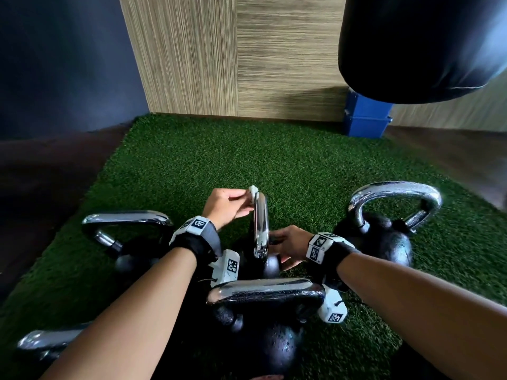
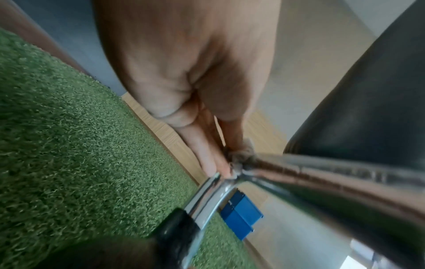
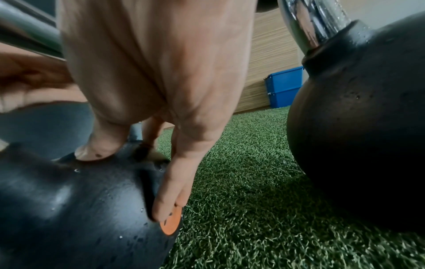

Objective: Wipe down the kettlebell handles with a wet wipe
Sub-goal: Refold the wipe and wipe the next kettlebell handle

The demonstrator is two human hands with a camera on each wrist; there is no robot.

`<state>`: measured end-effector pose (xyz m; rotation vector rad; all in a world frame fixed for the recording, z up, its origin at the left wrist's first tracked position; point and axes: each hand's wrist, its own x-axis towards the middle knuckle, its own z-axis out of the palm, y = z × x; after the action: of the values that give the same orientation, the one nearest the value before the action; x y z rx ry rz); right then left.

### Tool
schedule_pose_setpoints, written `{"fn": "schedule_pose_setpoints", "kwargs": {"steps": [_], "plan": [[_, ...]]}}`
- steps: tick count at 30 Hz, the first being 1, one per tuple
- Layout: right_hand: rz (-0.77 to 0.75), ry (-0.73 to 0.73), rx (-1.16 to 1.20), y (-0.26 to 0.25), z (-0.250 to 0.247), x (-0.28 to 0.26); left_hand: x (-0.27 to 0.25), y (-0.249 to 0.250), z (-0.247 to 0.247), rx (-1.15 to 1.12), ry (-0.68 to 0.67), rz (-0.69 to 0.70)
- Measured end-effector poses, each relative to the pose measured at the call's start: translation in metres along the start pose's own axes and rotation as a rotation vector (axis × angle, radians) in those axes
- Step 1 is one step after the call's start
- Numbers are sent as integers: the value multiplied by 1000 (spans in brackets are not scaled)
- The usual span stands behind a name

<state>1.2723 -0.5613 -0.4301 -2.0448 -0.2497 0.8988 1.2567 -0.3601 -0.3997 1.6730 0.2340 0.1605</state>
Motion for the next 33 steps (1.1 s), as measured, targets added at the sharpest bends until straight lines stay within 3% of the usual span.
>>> {"fn": "schedule_pose_setpoints", "kwargs": {"steps": [3, 8, 12, 17, 22, 27, 33], "plan": [[-2, 4, 4, 2, 0, 0, -2, 9, -8, -10, -103, 2], [-24, 13, -22, -2, 1, 2, -7, 21, -10, 95, -68, -16], [-9, 14, 1, -3, 0, 4, -23, 19, -18, 117, -318, -142], [-47, 0, -49, -5, 1, 2, -33, 25, -26, 225, -334, -61], [-62, -22, -103, -8, -1, 2, -48, 20, -30, 224, -565, -114], [-61, -16, -127, -7, -1, 4, -63, 6, -31, 134, -467, -21], [-46, -17, -123, -6, -2, 6, -75, -5, -31, 359, -399, 173]]}}
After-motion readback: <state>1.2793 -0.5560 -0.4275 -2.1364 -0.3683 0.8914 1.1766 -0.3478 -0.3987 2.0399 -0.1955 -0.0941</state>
